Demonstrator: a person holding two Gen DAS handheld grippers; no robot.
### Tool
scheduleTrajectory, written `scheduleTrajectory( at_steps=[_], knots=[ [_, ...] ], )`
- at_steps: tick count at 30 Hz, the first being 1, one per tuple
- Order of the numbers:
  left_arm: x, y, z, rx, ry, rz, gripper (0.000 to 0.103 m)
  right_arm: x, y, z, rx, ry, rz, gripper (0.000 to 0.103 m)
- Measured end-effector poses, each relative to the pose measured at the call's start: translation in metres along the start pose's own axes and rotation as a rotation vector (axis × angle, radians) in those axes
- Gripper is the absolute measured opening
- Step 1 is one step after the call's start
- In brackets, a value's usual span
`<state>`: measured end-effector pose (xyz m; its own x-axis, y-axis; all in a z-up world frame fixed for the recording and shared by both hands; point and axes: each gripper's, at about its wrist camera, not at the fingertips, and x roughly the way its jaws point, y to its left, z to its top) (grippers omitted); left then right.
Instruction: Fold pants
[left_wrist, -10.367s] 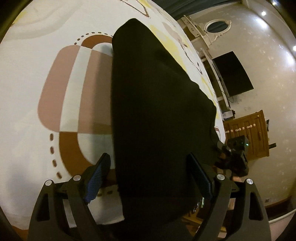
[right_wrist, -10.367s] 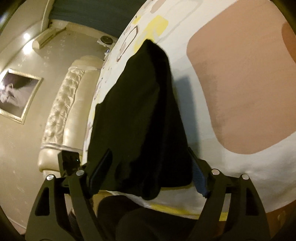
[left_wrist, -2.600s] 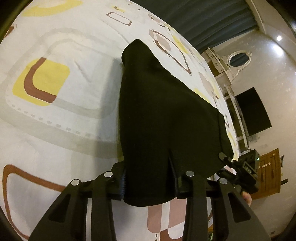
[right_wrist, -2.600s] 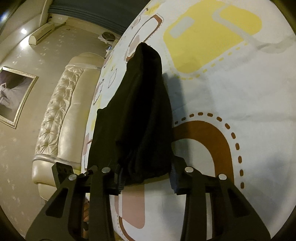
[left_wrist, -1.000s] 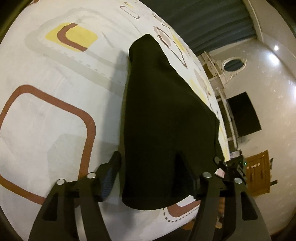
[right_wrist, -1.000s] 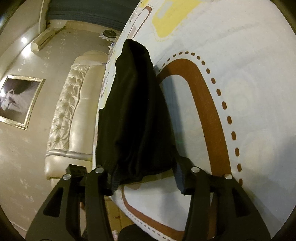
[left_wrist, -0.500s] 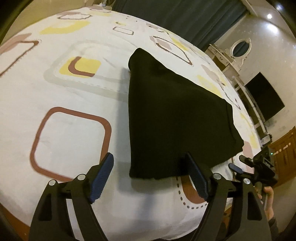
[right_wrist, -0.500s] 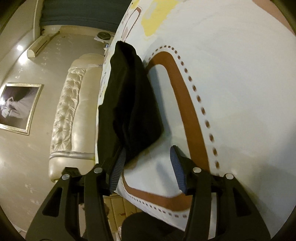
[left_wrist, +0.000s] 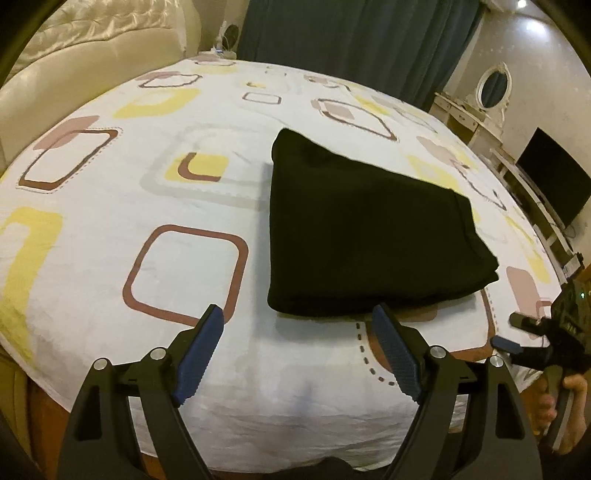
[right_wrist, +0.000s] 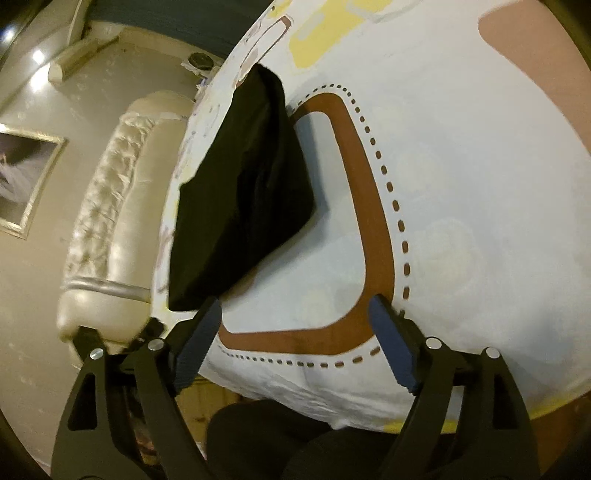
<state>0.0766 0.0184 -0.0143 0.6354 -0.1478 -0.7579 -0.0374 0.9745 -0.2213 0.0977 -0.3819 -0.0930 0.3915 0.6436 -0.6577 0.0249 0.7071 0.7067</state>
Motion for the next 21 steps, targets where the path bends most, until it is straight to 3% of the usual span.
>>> scheduleTrajectory(
  at_steps=[5, 12, 16, 21],
  knots=[
    [-0.014, -0.009, -0.006, 0.022, -0.045, 0.035, 0.084, -0.004, 0.044, -0.017, -0.198, -0.063, -0.189, 0.082],
    [-0.033, -0.026, -0.012, 0.049, -0.076, 0.042, 0.085, -0.007, 0.092, -0.038, -0.391, -0.161, -0.334, 0.089],
    [-0.034, -0.033, -0.012, 0.07, -0.089, 0.054, 0.086, -0.008, 0.101, -0.042, -0.45, -0.224, -0.375, 0.09],
    [-0.032, -0.037, -0.011, 0.094, -0.103, 0.082, 0.086, -0.014, 0.093, -0.037, -0.426, -0.262, -0.378, 0.09]
  ],
)
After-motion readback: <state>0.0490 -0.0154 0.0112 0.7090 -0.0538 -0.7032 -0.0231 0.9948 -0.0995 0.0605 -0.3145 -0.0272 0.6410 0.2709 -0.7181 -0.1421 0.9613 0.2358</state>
